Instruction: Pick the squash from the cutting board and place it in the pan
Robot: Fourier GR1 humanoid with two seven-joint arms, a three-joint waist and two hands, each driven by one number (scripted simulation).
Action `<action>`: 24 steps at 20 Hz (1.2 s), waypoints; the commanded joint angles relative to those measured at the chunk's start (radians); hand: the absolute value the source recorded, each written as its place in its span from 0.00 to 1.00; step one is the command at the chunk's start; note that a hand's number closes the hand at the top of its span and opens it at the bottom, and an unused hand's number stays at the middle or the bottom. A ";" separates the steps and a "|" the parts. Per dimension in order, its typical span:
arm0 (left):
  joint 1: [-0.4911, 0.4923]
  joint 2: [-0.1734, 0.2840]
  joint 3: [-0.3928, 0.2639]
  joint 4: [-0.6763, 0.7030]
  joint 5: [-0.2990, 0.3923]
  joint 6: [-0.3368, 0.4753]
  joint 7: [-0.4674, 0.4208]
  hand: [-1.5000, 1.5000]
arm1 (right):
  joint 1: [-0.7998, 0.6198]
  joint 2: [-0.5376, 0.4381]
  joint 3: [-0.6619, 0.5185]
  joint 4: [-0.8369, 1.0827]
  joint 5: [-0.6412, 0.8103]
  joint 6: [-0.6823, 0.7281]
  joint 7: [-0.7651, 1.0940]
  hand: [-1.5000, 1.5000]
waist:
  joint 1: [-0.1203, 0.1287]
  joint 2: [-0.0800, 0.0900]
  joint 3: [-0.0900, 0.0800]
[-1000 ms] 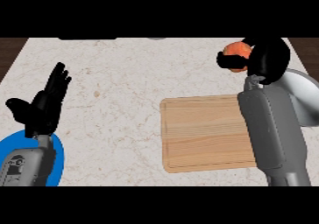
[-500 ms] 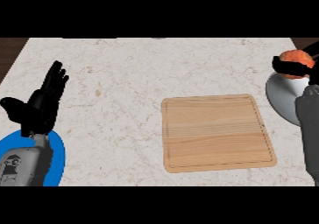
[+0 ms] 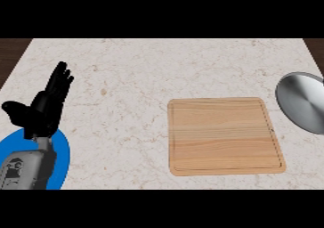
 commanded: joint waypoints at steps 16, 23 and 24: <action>-0.053 -0.016 0.001 0.042 0.010 -0.011 -0.009 0.50 | -0.028 -0.049 -0.255 0.413 -0.309 0.174 -0.433 0.00 | 0.017 0.014 0.005; -0.043 -0.013 -0.008 0.042 -0.028 0.015 0.004 0.50 | -0.034 -0.045 -0.384 0.340 -0.461 0.097 -0.638 0.00 | -0.003 0.001 0.002; 0.000 -0.008 0.002 0.014 -0.010 0.004 0.015 0.50 | 0.016 -0.017 -0.425 0.328 -0.507 0.080 -0.717 0.00 | -0.003 -0.002 0.003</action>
